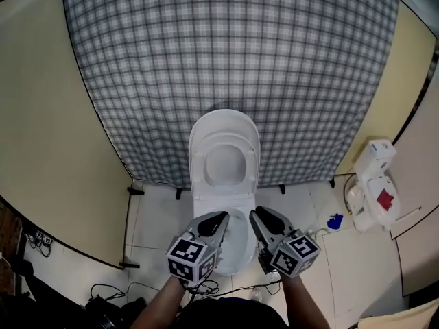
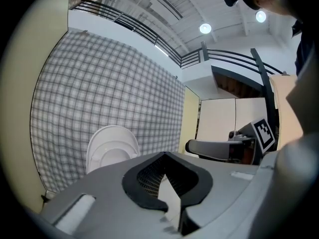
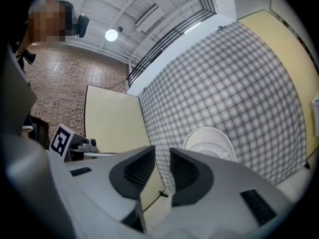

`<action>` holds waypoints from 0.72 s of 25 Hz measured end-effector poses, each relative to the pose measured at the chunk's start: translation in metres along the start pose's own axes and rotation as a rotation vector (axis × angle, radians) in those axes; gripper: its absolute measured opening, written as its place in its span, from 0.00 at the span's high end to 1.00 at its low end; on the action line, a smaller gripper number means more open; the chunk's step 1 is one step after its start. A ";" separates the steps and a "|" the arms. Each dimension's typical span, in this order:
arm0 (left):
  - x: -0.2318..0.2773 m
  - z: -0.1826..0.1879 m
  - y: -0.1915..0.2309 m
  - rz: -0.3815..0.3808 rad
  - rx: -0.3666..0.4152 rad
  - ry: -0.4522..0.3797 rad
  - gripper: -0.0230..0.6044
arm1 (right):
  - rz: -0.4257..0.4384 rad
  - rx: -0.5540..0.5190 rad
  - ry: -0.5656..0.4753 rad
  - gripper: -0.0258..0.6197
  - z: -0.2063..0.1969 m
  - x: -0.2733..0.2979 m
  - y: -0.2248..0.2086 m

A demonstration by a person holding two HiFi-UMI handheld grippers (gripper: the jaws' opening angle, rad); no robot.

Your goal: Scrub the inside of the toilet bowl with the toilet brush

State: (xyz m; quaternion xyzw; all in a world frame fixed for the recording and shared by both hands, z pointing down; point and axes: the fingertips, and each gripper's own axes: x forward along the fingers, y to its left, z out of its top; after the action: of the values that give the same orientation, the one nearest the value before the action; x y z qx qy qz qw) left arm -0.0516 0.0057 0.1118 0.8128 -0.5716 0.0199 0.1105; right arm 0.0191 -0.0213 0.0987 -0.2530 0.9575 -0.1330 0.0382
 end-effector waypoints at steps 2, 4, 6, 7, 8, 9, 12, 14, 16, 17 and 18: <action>-0.002 0.001 0.005 0.011 0.000 -0.005 0.95 | 0.005 -0.037 0.033 0.89 -0.006 0.005 0.006; -0.003 -0.002 0.006 0.015 0.001 0.002 0.95 | 0.025 -0.047 0.063 0.89 -0.013 0.007 0.013; -0.002 -0.001 0.005 0.012 0.006 0.003 0.95 | 0.032 -0.071 0.082 0.90 -0.014 0.008 0.015; -0.001 0.001 0.004 0.009 0.007 0.000 0.95 | 0.033 -0.084 0.089 0.91 -0.013 0.008 0.016; 0.000 0.002 0.003 0.005 0.008 -0.004 0.95 | 0.036 -0.091 0.093 0.91 -0.012 0.008 0.017; 0.000 0.003 0.002 0.001 0.010 -0.009 0.95 | 0.042 -0.092 0.094 0.91 -0.011 0.008 0.018; 0.001 0.005 -0.002 -0.010 0.017 -0.016 0.95 | 0.053 -0.085 0.084 0.96 -0.005 0.007 0.020; 0.002 0.007 -0.003 -0.012 0.020 -0.019 0.95 | 0.060 -0.086 0.081 0.96 -0.001 0.007 0.022; 0.002 0.009 -0.003 -0.013 0.022 -0.022 0.95 | 0.069 -0.093 0.085 0.96 0.003 0.007 0.025; 0.002 0.010 -0.003 -0.014 0.023 -0.023 0.95 | 0.073 -0.097 0.087 0.96 0.004 0.007 0.027; 0.002 0.010 -0.003 -0.014 0.025 -0.024 0.95 | 0.076 -0.101 0.088 0.96 0.006 0.008 0.029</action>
State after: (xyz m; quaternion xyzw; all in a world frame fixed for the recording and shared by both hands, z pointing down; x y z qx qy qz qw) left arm -0.0493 0.0028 0.1014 0.8184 -0.5668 0.0163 0.0937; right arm -0.0004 -0.0024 0.0855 -0.2117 0.9727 -0.0939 -0.0119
